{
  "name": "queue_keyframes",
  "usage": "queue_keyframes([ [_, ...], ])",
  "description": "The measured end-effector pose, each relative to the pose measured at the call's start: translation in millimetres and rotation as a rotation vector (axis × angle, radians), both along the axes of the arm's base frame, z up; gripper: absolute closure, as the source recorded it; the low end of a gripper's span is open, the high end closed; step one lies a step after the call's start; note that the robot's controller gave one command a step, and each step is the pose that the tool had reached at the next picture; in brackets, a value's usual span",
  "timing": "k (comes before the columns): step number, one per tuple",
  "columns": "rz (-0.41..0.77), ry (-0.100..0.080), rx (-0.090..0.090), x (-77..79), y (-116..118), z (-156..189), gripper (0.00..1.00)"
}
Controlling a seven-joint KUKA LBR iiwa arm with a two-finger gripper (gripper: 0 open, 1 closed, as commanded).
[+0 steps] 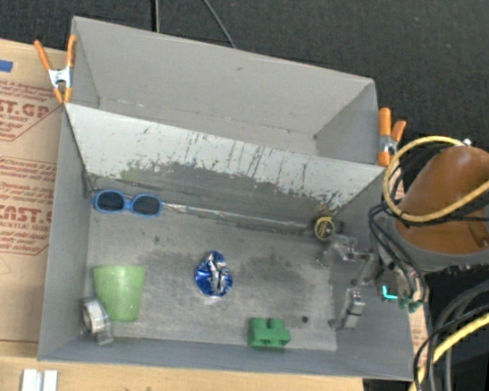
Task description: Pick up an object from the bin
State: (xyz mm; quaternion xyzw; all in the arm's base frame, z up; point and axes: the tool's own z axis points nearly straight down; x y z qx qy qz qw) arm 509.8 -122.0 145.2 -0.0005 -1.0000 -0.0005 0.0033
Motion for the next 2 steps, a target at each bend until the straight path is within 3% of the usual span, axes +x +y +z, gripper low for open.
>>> queue_keyframes([
  [1, 0.411, -0.016, 0.001, -22.2, 67, -75, 0.00],
  [2, 0.476, -0.018, -0.001, -24.3, 96, -74, 0.00],
])
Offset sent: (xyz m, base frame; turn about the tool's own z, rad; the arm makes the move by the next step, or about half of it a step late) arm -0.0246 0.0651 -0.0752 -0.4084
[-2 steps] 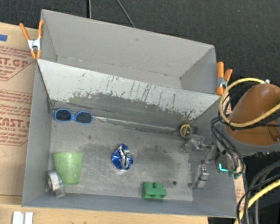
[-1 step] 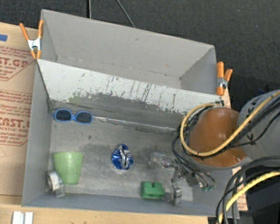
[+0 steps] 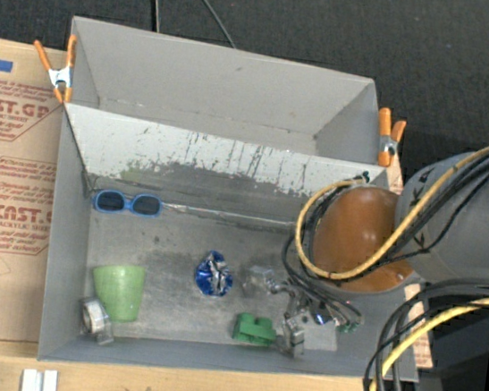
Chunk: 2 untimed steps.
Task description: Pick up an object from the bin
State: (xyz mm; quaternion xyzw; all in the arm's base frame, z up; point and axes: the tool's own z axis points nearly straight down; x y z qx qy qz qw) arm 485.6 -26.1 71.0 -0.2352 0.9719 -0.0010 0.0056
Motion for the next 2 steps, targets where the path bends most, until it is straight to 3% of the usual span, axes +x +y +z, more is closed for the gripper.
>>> queue_keyframes([
  [2, 0.261, 0.004, -0.002, -0.7, 54, 0, 0.00],
])
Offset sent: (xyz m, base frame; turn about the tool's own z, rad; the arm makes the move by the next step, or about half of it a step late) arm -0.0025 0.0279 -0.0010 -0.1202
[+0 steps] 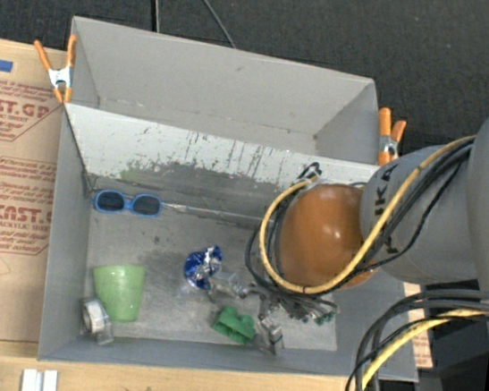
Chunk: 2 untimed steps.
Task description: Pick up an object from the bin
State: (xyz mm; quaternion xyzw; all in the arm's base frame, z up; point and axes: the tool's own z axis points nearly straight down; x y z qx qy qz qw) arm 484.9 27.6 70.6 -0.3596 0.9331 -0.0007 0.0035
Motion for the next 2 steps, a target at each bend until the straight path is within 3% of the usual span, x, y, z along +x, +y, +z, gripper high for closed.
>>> queue_keyframes([
  [1, -0.001, 0.007, -0.001, -2.0, 0, -1, 1.00],
  [2, 0.106, -0.003, 0.000, 12.6, 12, 164, 1.00],
])
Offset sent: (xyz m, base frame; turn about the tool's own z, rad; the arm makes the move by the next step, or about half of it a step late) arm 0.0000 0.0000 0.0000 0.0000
